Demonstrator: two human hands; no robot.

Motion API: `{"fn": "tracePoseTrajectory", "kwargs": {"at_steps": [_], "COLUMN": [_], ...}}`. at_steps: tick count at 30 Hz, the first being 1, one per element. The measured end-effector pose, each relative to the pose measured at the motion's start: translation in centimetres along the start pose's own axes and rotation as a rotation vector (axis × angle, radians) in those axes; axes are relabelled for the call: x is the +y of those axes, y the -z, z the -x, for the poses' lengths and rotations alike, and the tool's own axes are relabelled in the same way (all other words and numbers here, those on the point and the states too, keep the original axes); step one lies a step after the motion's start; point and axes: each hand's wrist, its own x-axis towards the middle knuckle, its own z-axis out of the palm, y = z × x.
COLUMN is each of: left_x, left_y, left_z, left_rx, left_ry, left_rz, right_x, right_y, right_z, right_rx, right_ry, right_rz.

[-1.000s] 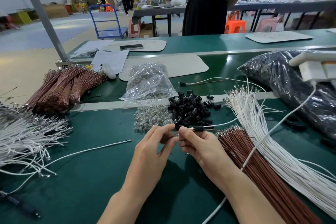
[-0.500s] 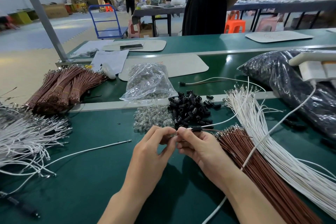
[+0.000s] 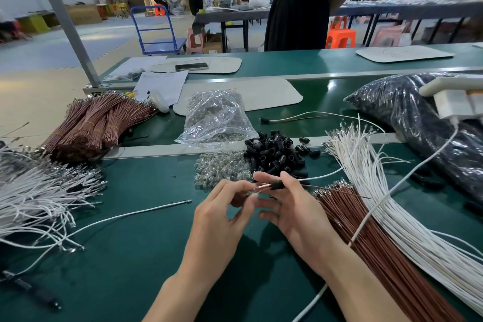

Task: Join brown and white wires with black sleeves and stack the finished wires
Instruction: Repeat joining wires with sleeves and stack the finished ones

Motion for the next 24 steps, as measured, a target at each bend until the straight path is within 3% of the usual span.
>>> {"fn": "tracePoseTrajectory", "kwargs": {"at_steps": [7, 24], "left_x": [0.38, 0.67], "left_y": [-0.25, -0.08], "left_z": [0.06, 0.0], "left_rx": [0.004, -0.009], "left_ry": [0.019, 0.018], "left_rz": [0.062, 0.047], "right_x": [0.43, 0.62], "right_y": [-0.42, -0.38], "right_z": [0.4, 0.3], "right_rx": [-0.057, -0.079], "right_ry": [0.04, 0.041], "right_rz": [0.143, 0.131]}}
